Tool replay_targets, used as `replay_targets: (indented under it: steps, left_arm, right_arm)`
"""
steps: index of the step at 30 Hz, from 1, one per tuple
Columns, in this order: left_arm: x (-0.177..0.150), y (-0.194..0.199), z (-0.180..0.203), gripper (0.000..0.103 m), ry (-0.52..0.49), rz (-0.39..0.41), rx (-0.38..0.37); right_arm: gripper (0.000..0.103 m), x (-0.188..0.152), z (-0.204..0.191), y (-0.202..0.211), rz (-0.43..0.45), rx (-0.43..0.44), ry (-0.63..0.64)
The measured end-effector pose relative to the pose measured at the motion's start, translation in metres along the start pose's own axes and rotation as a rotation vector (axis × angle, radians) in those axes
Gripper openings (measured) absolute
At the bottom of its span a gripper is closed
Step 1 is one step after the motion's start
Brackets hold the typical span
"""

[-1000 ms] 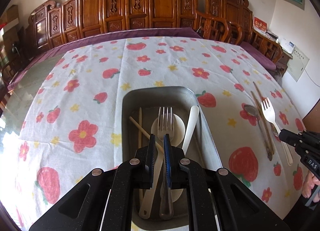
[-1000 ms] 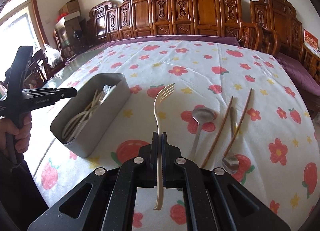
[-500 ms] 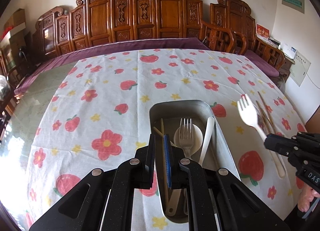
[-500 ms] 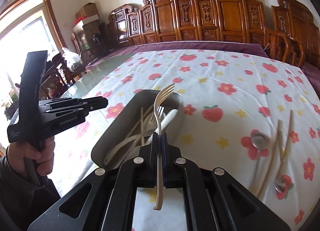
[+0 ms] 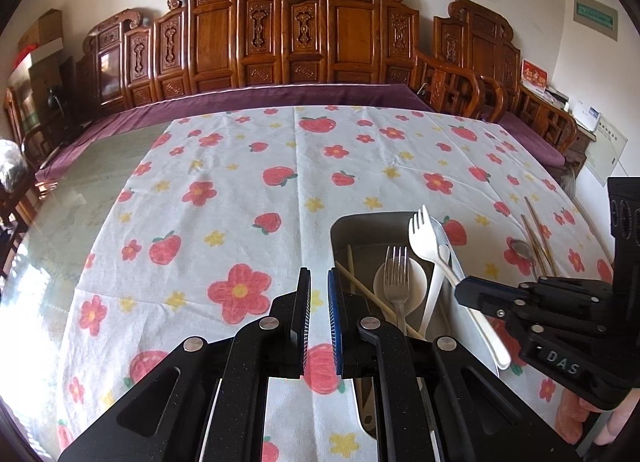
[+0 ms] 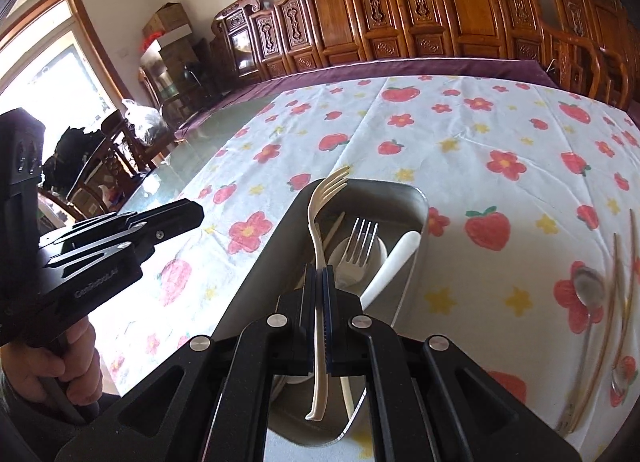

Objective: Organize utensils
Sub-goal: 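Lower the white plastic fork into the metal tray and open the right gripper, then grasp a wooden chopstick on the cloth with the right gripper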

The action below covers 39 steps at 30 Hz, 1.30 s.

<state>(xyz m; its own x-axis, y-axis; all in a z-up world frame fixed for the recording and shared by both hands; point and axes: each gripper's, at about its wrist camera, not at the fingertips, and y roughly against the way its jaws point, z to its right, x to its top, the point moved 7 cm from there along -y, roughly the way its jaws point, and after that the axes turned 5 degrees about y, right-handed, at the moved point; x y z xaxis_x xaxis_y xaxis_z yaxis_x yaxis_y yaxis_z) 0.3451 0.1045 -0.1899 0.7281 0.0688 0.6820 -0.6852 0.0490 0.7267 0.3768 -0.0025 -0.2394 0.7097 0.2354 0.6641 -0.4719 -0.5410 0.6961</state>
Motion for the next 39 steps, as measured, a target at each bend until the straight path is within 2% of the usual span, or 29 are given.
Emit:
replay_targets:
  steps: [13,19,23,24,25,29,31,39]
  left_arm:
    - [0.001,-0.001,-0.008,0.008,0.013,-0.003,0.009]
    - [0.002,0.0,-0.001,0.008,0.004,0.0,0.001]
    - [0.003,0.002,0.007,0.009,0.0,0.004,-0.009]
    - [0.003,0.002,0.009,0.012,0.001,0.005,-0.013]
    - [0.002,0.003,0.013,0.019,0.0,0.007,-0.023]
    - [0.0,0.004,0.033,0.027,-0.024,0.01,-0.049]
    - [-0.001,0.005,0.045,0.038,-0.036,0.013,-0.07]
    - [-0.011,0.004,0.095,0.049,-0.098,0.007,-0.13]
  right_arm:
    - [0.005,-0.014,-0.017,-0.031,-0.05,0.013,0.029]
    - [0.006,-0.013,-0.012,-0.021,-0.042,0.032,0.035]
    - [0.006,-0.012,-0.006,-0.003,-0.018,0.015,0.059]
    - [0.006,-0.012,-0.003,0.004,-0.01,0.003,0.069]
    - [0.006,-0.014,0.002,0.011,-0.003,-0.009,0.077]
    - [0.006,-0.022,0.039,0.05,0.032,-0.08,0.065]
    - [0.006,-0.027,0.062,0.068,0.046,-0.131,0.053]
    - [0.006,-0.051,0.166,0.116,0.051,-0.34,-0.005]
